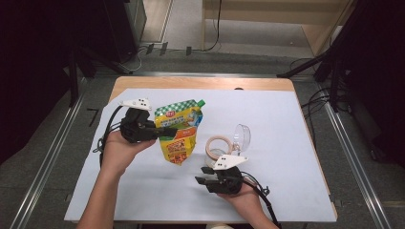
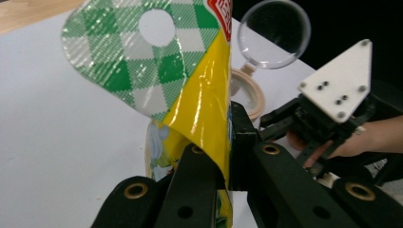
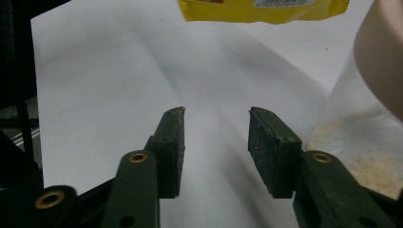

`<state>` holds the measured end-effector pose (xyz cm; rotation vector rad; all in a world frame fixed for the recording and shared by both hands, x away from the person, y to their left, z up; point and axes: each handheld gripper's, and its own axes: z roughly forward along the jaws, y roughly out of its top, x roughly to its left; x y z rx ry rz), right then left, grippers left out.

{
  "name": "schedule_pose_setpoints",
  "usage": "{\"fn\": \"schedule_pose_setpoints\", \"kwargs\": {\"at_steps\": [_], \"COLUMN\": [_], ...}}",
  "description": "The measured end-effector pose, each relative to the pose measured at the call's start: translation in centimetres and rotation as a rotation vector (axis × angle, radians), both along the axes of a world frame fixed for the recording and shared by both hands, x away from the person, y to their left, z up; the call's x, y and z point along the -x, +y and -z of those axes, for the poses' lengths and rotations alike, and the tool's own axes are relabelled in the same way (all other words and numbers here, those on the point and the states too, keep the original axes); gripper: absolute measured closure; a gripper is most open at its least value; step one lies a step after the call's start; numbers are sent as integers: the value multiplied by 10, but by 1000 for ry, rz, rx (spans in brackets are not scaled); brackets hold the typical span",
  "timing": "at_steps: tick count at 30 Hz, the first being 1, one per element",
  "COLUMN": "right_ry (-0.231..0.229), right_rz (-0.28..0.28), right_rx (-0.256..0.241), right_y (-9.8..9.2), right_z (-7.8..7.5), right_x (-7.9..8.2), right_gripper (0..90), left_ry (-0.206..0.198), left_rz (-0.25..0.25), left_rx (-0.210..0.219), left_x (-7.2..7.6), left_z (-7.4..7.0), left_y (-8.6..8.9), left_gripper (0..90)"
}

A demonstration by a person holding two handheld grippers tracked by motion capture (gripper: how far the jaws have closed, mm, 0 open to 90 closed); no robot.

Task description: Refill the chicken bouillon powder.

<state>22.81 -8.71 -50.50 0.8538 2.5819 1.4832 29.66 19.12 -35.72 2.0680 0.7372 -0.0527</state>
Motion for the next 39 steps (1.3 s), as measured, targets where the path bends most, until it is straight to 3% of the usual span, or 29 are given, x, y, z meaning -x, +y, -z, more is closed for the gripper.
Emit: {"fn": "schedule_pose_setpoints", "kwargs": {"at_steps": [6,7,13,19,22,24,27,28,32,39], "right_ry": [-10,-13,-18,-39,-55,-140,-166,-166,-166,-122], "right_rz": [25,27,52,83,77,65,35,35,-22,-73], "right_rx": [-1,3,12,-3,-28,2,14,14,1,4], "right_y": [0,0,0,-1,-2,1,4,4,12,25], "right_z": [0,0,0,-1,-4,-7,-7,-7,-10,-14], "right_x": [-1,0,-1,-3,-1,3,8,8,17,26], "right_gripper": [629,690,731,726,696,719,714,714,705,706], "left_ry": [-11,-8,-13,26,69,83,101,101,77,83], "left_rz": [33,41,118,202,221,219,188,188,89,46], "left_rx": [6,14,-3,20,18,26,50,50,20,3], "left_x": [13,15,29,39,38,36,31,31,29,28], "left_z": [-14,-16,-28,-33,-28,-24,-21,-21,-22,-19], "left_y": [-9,-10,-22,-36,-42,-44,-40,-40,-35,-38], "left_gripper": [900,900,900,900,900,900,900,900,889,847]}}
